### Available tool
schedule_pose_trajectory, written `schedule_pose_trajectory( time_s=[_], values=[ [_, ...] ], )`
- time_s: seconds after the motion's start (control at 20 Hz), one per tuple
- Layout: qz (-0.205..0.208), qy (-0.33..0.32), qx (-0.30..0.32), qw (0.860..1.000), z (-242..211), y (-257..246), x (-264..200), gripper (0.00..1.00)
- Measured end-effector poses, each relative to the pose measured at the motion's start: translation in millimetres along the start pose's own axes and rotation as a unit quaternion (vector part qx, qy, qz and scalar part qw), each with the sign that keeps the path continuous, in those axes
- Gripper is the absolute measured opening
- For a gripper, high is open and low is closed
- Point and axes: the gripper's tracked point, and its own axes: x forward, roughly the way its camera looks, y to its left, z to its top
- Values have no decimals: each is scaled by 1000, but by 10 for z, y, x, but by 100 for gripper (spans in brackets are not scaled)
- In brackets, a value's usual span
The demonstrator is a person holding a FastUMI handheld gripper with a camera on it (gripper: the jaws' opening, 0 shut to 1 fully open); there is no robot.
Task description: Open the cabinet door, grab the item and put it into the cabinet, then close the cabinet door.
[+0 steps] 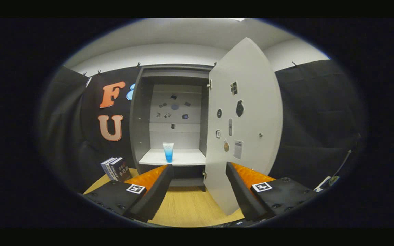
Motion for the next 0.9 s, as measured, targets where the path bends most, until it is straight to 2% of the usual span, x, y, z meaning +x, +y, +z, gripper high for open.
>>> schedule_pose_trajectory(
  time_s=[0.45, 0.7, 0.9],
  values=[
    [-60, 6, 17, 998, -235, -1314, -261, 98],
    [-79, 15, 23, 997, -536, -1781, -79, 98],
    [-80, 29, 36, 996, -816, -1961, 164, 99]
  ],
)
